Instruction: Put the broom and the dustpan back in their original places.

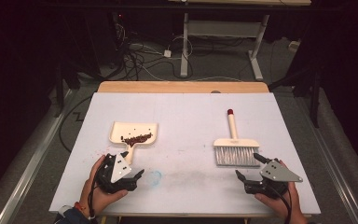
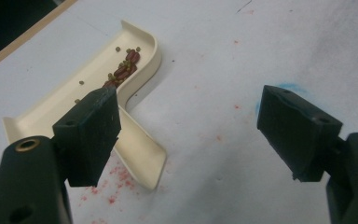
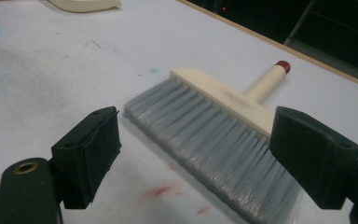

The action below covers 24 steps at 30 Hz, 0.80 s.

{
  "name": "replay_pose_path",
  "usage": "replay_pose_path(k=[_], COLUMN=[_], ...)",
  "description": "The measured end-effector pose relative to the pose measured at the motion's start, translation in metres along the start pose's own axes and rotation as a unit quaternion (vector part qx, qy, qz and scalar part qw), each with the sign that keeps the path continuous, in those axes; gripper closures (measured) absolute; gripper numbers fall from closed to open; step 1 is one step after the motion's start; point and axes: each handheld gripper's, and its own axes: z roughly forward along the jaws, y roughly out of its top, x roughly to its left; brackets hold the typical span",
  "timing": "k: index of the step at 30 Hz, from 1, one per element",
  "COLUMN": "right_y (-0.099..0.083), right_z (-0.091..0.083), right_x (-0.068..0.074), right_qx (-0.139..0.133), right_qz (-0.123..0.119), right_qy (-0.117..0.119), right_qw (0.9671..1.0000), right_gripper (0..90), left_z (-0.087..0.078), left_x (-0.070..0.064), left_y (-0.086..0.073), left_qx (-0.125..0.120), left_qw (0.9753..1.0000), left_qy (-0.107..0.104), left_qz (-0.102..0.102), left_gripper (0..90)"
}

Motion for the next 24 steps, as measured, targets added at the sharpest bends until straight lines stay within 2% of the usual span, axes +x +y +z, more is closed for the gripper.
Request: replay_pose_path(k=[11, 24], right_y=[0.0018, 0.0014], right_z=[-0.0019, -0.0032], right_x=[0.0006, -0.0026], right_qx=[-0.005, -0.009], right_qz=[-0.005, 0.003], right_qy=[-0.004, -0.009], right_qw=[1.0, 0.9999], right_gripper=[16.5, 16.4], left_z=[0.0009, 0.0051], left_x=[-0.0017, -0.0041], left_y=[0.0, 0.0023], left_qx=[0.002, 0.003], left_qw=[1.0, 0.9999], left_qy=[-0.003, -0.009], left_qz=[0.005, 0.011], left_gripper=[21.4, 21.4])
